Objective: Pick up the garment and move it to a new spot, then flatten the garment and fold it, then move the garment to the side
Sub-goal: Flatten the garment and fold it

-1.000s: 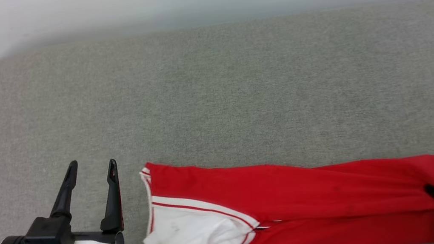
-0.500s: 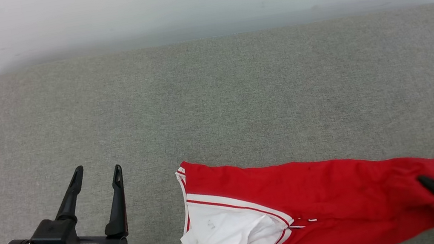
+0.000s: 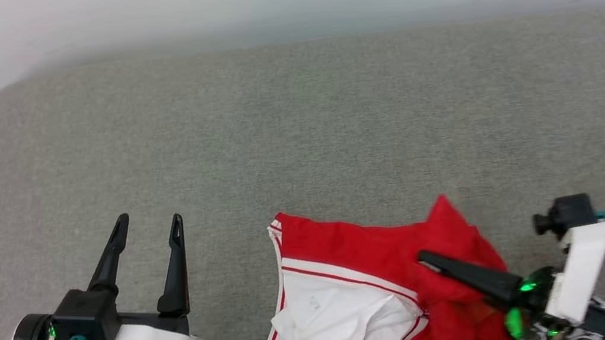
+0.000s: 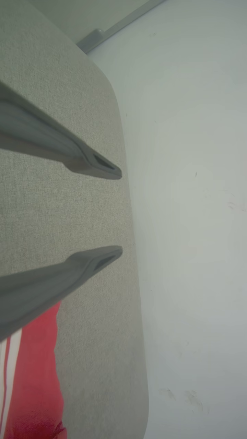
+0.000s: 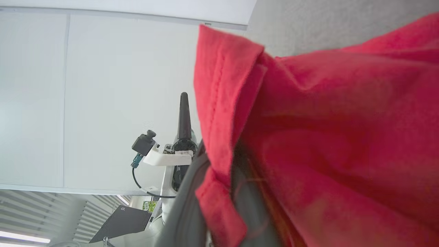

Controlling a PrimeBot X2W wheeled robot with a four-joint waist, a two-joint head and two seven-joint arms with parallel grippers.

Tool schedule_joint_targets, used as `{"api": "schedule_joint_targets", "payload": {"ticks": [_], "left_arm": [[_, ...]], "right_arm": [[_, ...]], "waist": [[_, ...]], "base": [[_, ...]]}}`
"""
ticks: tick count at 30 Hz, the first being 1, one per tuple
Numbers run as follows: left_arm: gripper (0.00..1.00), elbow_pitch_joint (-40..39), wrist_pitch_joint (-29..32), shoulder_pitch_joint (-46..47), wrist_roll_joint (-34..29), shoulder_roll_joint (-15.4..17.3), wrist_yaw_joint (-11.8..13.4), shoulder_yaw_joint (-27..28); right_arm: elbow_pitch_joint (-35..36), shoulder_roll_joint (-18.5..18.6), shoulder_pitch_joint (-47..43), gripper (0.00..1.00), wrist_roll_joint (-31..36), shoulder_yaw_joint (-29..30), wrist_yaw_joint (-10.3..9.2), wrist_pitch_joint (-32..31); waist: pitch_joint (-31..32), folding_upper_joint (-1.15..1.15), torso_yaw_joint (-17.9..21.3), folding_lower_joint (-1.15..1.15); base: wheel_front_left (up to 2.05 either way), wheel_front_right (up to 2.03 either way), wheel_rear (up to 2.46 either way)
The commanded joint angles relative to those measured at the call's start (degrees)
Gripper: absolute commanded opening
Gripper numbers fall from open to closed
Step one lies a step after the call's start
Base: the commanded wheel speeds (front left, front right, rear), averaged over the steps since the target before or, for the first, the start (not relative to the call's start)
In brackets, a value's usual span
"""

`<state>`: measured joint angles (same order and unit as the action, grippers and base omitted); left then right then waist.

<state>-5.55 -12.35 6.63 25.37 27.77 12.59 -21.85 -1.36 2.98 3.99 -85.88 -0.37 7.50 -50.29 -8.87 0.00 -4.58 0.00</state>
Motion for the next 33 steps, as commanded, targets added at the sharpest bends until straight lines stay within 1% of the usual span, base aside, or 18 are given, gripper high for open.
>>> {"api": "schedule_joint_targets", "payload": {"ticks": [1,5,7,8,12,18,19,20,21,25,28,30,33], "left_arm": [[1.0,0.2,-0.5,1.1,-0.2,-0.4,-0.3,0.0],[1.0,0.7,-0.9,2.3,-0.2,-0.9,-0.7,-0.3],[1.0,1.1,-1.1,2.8,-0.1,-1.4,-0.9,-0.4],[1.0,1.1,-1.1,2.8,-0.1,-1.4,-0.9,-0.4],[1.0,2.0,-1.7,3.7,0.0,-2.3,-1.4,-0.4],[1.0,3.0,-2.4,4.9,-0.4,-3.6,-1.9,-0.4],[1.0,3.1,-2.5,5.2,-0.4,-3.8,-2.0,-0.3],[1.0,3.3,-2.5,5.4,-0.5,-3.9,-2.2,-0.3],[1.0,3.5,-2.5,5.6,-0.6,-3.9,-2.3,-0.2],[1.0,4.3,-2.7,5.6,-0.9,-3.9,-2.7,0.2],[1.0,4.6,-2.8,5.5,-1.0,-3.9,-2.9,0.3],[1.0,4.7,-2.8,5.1,-1.2,-3.9,-3.0,0.2],[1.0,4.9,-2.8,4.5,-1.2,-3.9,-3.0,0.3]], "right_arm": [[-0.5,-0.1,1.3,0.0,-1.1,-2.4,-0.03,1.7],[-2.1,-0.1,3.5,0.0,-3.1,-9.9,-0.03,6.2],[-3.1,-0.1,4.6,0.0,-2.8,-13.6,-0.03,8.1],[-3.1,-0.1,4.6,0.0,-2.8,-13.6,-0.03,8.1],[-5.3,-0.1,6.4,0.0,-2.1,-19.5,-0.03,12.4],[-9.9,-0.1,8.7,0.0,1.7,-23.7,-0.03,21.3],[-10.7,-0.1,9.1,0.08,2.3,-24.1,-0.03,22.3],[-11.3,-0.1,9.5,0.5,2.4,-24.4,-0.03,23.3],[-11.8,0.0,9.8,1.0,2.5,-24.7,-0.03,24.2],[-11.4,0.0,11.4,1.0,2.9,-25.4,-0.03,26.6],[-8.9,0.1,12.0,1.0,4.3,-25.5,-0.03,28.9],[-5.9,1.1,12.2,1.0,6.0,-25.8,-0.02,30.6],[-0.9,2.8,12.0,1.0,9.3,-24.7,-0.03,35.2]], "waist": [[-0.9,0.0,-1.1,0.0],[-2.5,0.0,-2.6,0.0],[-3.4,0.0,-3.1,0.0],[-3.4,0.0,-3.1,0.0],[-5.1,0.0,-3.9,0.0],[-7.2,0.0,-4.2,0.0],[-7.4,0.0,-4.1,0.0],[-7.6,0.0,-3.9,0.0],[-7.7,0.0,-3.8,0.0],[-7.5,0.0,-3.0,0.0],[-6.7,0.0,-2.4,0.0],[-5.9,0.0,-2.1,0.0],[-4.9,0.0,-1.6,0.0]], "base": [[0.0,0.0,0.0],[0.0,0.0,0.0],[0.0,0.0,0.0],[0.0,0.0,0.0],[0.0,0.0,0.0],[0.0,0.0,0.0],[0.0,0.0,0.0],[0.0,0.0,0.0],[0.0,0.0,0.0],[0.0,0.0,0.0],[0.0,0.0,0.0],[0.0,0.0,0.0],[0.0,0.0,0.0]]}}
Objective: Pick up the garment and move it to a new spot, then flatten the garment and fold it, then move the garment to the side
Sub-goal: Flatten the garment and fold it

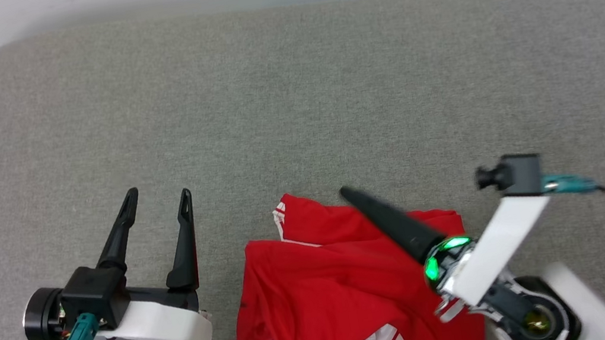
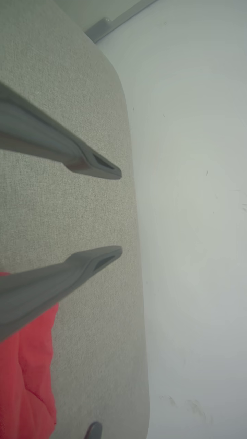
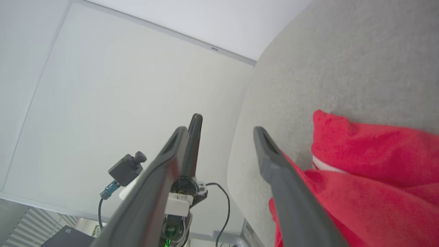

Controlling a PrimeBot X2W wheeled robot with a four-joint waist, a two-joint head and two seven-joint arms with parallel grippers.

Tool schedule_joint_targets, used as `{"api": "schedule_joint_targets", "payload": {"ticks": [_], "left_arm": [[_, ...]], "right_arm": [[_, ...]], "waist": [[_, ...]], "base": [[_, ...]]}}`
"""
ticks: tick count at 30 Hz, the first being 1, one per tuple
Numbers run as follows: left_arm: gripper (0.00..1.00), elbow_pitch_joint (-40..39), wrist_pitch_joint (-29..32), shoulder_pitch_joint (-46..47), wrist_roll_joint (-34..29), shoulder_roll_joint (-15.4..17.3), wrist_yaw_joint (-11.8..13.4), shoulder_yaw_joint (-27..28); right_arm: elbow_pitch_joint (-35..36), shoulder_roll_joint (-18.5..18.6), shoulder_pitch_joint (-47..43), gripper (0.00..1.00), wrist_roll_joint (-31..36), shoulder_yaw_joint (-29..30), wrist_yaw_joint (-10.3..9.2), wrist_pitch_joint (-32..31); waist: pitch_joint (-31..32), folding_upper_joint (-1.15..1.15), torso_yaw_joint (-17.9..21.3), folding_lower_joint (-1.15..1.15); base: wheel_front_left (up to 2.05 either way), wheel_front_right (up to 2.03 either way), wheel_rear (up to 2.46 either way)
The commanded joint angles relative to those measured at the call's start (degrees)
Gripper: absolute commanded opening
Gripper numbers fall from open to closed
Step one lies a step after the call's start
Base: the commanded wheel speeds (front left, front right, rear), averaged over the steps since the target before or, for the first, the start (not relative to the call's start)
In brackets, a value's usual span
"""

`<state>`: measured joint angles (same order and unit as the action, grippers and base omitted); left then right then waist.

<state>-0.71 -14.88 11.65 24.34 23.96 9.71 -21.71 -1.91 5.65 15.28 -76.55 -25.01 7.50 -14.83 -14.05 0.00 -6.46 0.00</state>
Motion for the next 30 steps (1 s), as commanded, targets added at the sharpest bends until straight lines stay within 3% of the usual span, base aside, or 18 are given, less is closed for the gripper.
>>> {"api": "schedule_joint_targets", "payload": {"ticks": [1,5,10,15,20,23,30], "left_arm": [[1.0,0.1,-0.3,-0.7,-0.2,0.0,0.0,0.1],[1.0,0.1,-0.3,-1.3,-0.1,0.2,0.4,0.2],[1.0,0.5,-0.2,-2.3,0.5,0.4,1.0,0.5],[1.0,1.1,-0.1,-3.3,1.1,0.5,1.7,1.2],[1.0,1.9,-0.2,-4.2,0.9,0.6,2.5,2.0],[1.0,2.3,-0.3,-4.8,0.6,0.6,2.7,2.2],[1.0,3.9,-0.3,-7.2,0.2,0.3,2.4,1.4]], "right_arm": [[0.9,1.1,0.6,1.0,1.5,0.6,-0.03,1.4],[3.4,4.8,-0.6,1.0,10.3,3.9,-0.03,8.0],[1.6,7.1,-2.9,1.0,25.6,12.6,-0.03,14.0],[2.7,6.3,-6.0,1.0,42.4,22.4,-0.03,14.2],[7.5,2.6,-10.0,1.0,54.6,29.3,-0.03,13.4],[10.2,0.9,-12.7,1.0,59.5,31.1,-0.03,13.2],[12.2,-1.1,-18.6,1.0,63.9,31.4,-0.03,13.2]], "waist": [[0.6,0.0,0.5,0.0],[1.9,0.0,1.3,0.0],[3.7,0.0,2.3,0.0],[5.1,0.0,3.5,0.0],[6.9,0.0,4.3,0.0],[8.3,0.0,4.7,0.0],[11.5,0.0,5.6,0.0]], "base": [[0.0,0.0,0.0],[0.0,0.0,0.0],[0.0,0.0,0.0],[0.0,0.0,0.0],[0.0,0.0,0.0],[0.0,0.0,0.0],[0.0,0.0,0.0]]}}
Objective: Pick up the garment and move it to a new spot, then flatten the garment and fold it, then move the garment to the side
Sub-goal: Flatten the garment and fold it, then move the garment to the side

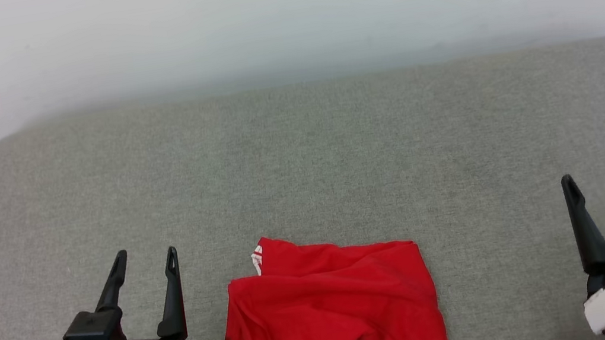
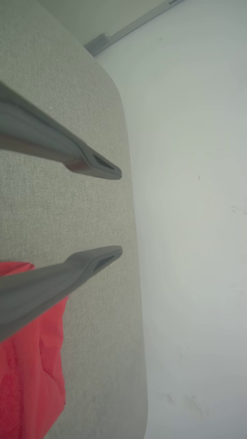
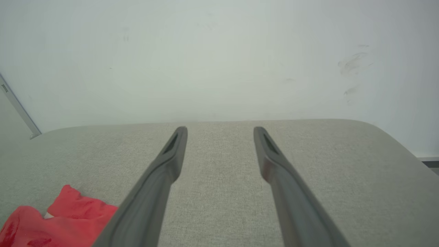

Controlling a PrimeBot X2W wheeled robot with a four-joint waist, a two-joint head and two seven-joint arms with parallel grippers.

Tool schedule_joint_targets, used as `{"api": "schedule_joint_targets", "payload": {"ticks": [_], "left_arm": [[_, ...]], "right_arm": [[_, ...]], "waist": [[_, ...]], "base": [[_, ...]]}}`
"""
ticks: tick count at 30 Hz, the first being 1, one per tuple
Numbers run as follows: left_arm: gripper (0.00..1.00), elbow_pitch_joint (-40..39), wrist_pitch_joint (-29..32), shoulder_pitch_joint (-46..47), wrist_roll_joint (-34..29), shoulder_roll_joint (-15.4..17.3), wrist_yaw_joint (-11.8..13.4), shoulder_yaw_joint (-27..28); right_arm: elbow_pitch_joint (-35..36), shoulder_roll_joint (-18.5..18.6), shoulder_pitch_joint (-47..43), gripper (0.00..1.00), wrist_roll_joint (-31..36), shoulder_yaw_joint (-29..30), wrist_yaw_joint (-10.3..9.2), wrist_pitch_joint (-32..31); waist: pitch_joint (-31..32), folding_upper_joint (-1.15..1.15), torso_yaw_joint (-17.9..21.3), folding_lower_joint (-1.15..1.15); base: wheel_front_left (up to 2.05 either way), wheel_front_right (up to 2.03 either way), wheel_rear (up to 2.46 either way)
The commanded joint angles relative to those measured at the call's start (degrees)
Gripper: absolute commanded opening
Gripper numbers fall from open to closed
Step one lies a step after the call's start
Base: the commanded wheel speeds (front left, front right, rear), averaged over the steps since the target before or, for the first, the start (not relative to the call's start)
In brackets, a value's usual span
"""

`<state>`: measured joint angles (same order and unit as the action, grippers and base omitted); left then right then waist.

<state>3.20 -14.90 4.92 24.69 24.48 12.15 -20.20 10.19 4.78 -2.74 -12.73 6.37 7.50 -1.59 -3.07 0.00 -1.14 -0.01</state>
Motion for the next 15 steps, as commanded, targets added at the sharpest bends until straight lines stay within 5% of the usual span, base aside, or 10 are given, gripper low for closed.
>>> {"api": "schedule_joint_targets", "payload": {"ticks": [1,15], "left_arm": [[1.0,0.3,-0.3,-0.9,-0.2,-0.2,-0.1,-0.1],[1.0,1.8,-0.4,-3.5,0.0,-1.1,-0.3,1.3]], "right_arm": [[0.3,-0.5,-1.2,1.0,0.2,-0.2,-0.03,0.2],[3.1,-1.5,-4.4,1.0,3.5,-1.6,-0.03,0.8]], "waist": [[1.0,0.0,0.5,0.01],[3.3,0.0,1.5,0.01]], "base": [[0.0,0.0,0.0],[0.0,0.0,0.0]]}}
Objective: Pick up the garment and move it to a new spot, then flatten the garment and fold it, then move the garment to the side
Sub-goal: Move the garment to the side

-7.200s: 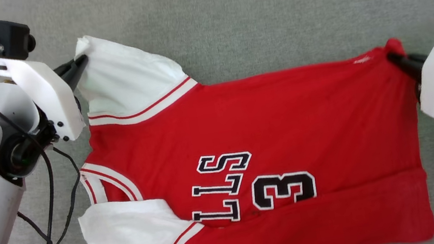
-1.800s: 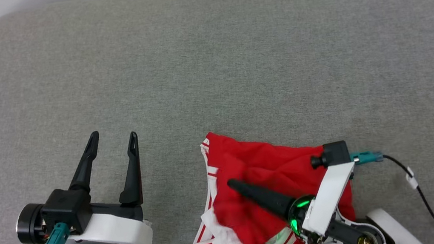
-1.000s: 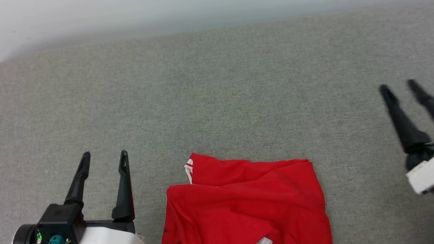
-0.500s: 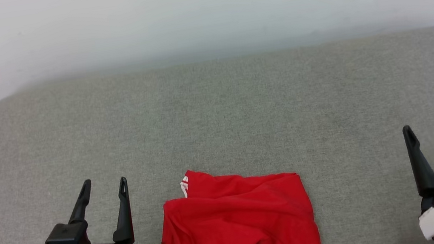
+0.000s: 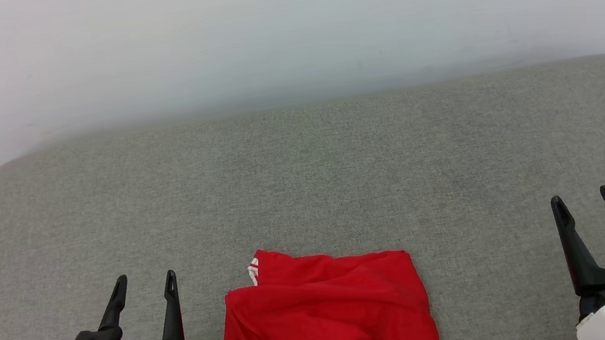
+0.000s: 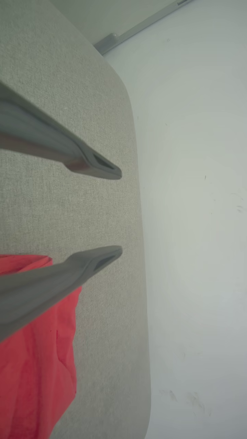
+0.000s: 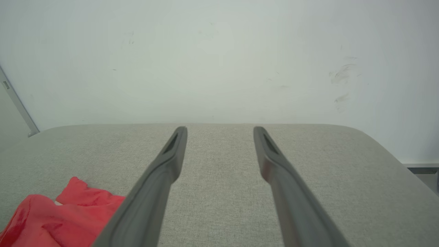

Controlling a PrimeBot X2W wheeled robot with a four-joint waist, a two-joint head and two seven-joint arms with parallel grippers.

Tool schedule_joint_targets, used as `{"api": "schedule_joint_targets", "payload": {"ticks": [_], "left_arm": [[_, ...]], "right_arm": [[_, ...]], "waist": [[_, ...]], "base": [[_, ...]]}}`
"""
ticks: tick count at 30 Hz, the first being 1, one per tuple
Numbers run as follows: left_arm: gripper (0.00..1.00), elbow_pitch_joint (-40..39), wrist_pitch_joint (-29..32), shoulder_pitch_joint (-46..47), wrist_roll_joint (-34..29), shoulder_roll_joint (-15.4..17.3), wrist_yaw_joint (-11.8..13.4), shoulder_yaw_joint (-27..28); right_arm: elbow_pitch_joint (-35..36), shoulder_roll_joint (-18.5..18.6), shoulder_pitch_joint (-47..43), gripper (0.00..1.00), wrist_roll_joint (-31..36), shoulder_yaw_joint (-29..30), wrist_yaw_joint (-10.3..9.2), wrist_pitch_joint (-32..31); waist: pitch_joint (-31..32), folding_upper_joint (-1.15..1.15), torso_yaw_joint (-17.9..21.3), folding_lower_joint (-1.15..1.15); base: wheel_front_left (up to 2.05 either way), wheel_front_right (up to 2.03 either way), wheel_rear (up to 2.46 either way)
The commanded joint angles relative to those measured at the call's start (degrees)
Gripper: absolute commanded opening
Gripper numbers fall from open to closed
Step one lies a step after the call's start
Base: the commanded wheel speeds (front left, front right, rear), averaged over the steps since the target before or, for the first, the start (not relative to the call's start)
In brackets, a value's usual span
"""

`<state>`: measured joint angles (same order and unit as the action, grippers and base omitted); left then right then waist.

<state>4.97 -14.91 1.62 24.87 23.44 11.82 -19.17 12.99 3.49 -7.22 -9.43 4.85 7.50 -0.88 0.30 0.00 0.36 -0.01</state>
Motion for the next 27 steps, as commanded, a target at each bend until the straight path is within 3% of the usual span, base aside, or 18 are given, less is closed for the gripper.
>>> {"api": "schedule_joint_targets", "payload": {"ticks": [1,10,14,22,27], "left_arm": [[1.0,0.0,-0.4,-0.1,-0.2,-0.1,-0.1,0.4],[1.0,-0.1,-0.4,1.2,-1.0,-0.9,-0.9,2.0],[1.0,-0.6,-0.3,2.3,-1.6,-1.3,-1.4,2.6],[1.0,-1.1,-0.3,6.4,-3.0,-2.1,-3.2,3.6],[1.0,-1.2,-0.3,8.5,-4.1,-3.7,-4.3,4.8]], "right_arm": [[0.4,-0.3,0.1,1.0,0.3,0.0,-0.03,0.1],[-0.3,-0.4,1.1,1.0,-1.2,1.4,-0.03,-1.3],[-1.9,0.6,1.6,1.0,-6.5,3.2,-0.03,-3.9],[-6.4,5.7,2.6,1.0,-16.7,5.0,-0.03,-16.3],[-8.2,8.1,3.4,1.0,-21.9,0.4,-0.03,-25.3]], "waist": [[-0.1,0.0,0.0,0.01],[-1.1,0.0,-0.3,0.01],[-2.5,0.0,-0.8,0.01],[-7.4,0.0,-3.0,0.01],[-10.4,0.0,-4.6,0.01]], "base": [[0.0,0.0,0.0],[0.0,0.0,0.0],[0.0,0.0,0.0],[0.0,0.0,0.0],[0.0,0.0,0.0]]}}
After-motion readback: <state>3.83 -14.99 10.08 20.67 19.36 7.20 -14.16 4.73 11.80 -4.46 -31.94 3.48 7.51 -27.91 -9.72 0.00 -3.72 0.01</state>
